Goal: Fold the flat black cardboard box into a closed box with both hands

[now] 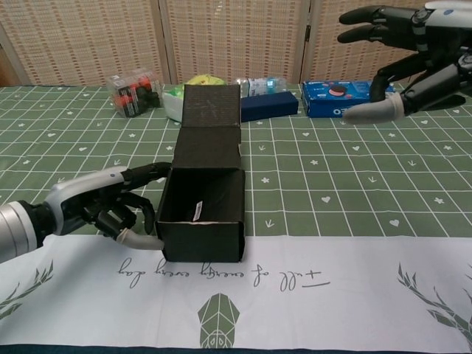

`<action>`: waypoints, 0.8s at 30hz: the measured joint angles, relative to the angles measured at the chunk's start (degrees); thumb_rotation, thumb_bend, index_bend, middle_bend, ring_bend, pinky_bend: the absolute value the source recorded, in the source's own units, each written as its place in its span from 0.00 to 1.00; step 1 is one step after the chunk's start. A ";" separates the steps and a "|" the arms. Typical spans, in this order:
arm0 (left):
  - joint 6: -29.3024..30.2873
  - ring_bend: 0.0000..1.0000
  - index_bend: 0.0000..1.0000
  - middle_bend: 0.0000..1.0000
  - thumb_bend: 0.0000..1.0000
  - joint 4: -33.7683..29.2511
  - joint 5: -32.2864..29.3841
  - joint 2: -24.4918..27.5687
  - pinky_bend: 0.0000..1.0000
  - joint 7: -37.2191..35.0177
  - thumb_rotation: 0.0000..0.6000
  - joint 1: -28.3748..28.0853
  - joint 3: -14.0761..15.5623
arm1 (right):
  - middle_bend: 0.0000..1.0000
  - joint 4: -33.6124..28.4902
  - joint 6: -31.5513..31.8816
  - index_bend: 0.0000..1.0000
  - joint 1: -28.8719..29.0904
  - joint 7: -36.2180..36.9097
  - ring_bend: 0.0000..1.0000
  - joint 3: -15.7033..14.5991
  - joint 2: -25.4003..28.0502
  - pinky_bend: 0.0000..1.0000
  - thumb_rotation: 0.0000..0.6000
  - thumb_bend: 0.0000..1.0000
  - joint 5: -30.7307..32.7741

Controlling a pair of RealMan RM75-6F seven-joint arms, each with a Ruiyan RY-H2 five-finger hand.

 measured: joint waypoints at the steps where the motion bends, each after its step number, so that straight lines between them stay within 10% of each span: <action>1: -0.32 0.53 0.00 0.00 0.11 0.03 -0.16 -0.27 0.86 -0.01 1.00 -0.12 -0.22 | 0.03 0.12 0.10 0.00 -0.10 0.26 0.61 -0.07 0.07 0.99 1.00 0.09 -0.18; 12: -1.34 0.65 0.05 0.09 0.11 1.80 -2.78 -3.66 0.87 -0.44 1.00 0.46 -1.93 | 0.05 2.00 0.56 0.00 -1.13 2.67 0.58 -1.23 0.18 0.96 1.00 0.13 -0.69; 18: 0.13 0.64 0.22 0.26 0.11 2.34 -2.67 -4.36 0.87 -1.90 1.00 1.51 -2.60 | 0.10 2.46 -2.29 0.00 -0.89 6.77 0.25 -1.35 0.11 0.51 1.00 0.17 1.83; 24: 2.73 0.64 0.24 0.28 0.11 1.86 -0.04 -2.73 0.87 -4.77 1.00 2.19 -2.44 | 0.10 3.75 -9.02 0.00 -0.10 19.56 0.15 0.07 0.68 0.32 1.00 0.18 4.60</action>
